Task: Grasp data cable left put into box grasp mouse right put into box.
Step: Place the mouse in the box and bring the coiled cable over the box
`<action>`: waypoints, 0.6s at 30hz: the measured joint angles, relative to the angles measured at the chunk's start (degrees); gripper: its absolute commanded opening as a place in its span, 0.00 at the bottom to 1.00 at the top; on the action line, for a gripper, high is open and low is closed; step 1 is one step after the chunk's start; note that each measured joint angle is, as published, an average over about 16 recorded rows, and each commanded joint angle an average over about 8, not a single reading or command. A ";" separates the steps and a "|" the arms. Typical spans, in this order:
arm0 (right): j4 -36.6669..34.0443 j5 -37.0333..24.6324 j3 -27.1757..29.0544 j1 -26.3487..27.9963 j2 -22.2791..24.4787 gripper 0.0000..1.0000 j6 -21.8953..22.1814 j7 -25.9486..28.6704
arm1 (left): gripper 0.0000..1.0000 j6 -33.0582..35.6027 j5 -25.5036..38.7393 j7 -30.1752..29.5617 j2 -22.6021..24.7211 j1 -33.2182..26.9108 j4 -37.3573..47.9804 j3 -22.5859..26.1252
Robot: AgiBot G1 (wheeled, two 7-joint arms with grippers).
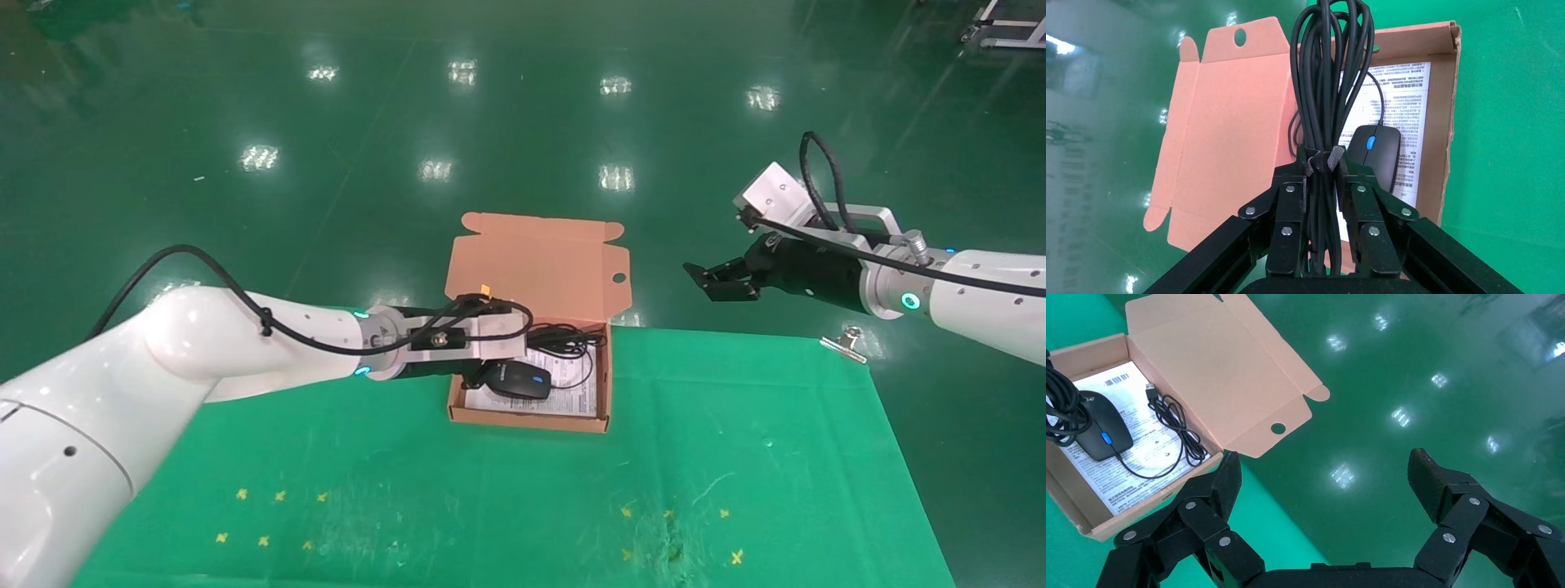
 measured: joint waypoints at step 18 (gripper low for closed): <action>1.60 -1.25 0.54 2.34 0.93 1.00 1.92 -2.48 | 1.00 -1.43 -0.34 -0.53 -2.69 -3.22 -2.19 -1.24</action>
